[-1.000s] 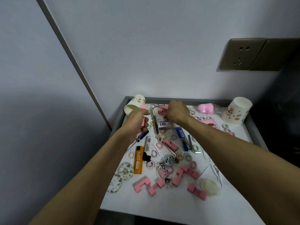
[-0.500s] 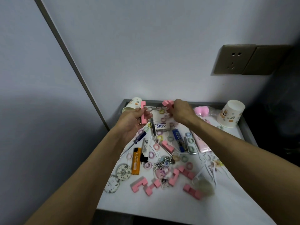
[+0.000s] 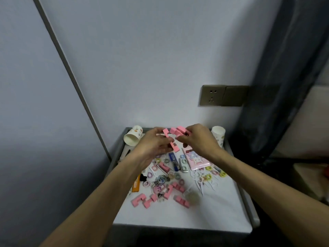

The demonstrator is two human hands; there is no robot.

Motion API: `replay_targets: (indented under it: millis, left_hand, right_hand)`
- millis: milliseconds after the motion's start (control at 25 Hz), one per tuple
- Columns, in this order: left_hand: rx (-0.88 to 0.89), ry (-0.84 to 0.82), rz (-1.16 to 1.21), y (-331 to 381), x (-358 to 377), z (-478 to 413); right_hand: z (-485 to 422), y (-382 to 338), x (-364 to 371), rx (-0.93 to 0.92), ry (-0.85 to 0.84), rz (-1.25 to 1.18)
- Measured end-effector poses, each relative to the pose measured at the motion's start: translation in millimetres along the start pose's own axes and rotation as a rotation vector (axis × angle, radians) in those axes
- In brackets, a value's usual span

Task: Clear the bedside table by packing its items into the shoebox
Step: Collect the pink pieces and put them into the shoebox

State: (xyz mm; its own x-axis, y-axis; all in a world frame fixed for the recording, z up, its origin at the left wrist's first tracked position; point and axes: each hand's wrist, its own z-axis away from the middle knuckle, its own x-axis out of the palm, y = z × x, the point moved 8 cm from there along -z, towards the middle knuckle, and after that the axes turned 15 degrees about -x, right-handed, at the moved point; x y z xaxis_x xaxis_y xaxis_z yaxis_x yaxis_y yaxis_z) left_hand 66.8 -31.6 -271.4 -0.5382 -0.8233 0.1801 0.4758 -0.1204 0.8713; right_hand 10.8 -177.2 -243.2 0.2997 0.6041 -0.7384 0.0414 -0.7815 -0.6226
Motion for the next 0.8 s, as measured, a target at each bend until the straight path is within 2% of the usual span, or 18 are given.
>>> replay_targets:
  millis: [200,360,480,600,800]
  left_hand:
    - [-0.014,0.070,0.025,-5,15,35]
    - [-0.119,0.145,0.078,-29,-13,38]
    - [-0.152,0.160,0.080,-34,-27,23]
    - [-0.180,0.161,0.092,-42,-33,3]
    - [-0.226,0.154,0.098,-58,-37,-13]
  right_hand:
    - [28,14,-26,0.080,0.032,0.046]
    - [23,50,14,0.164,-0.146,0.266]
    - [13,78,43,0.206,-0.283,0.310]
    - [-3,91,62,0.213,-0.344,0.225]
    - [-10,97,70,0.301,-0.214,-0.123]
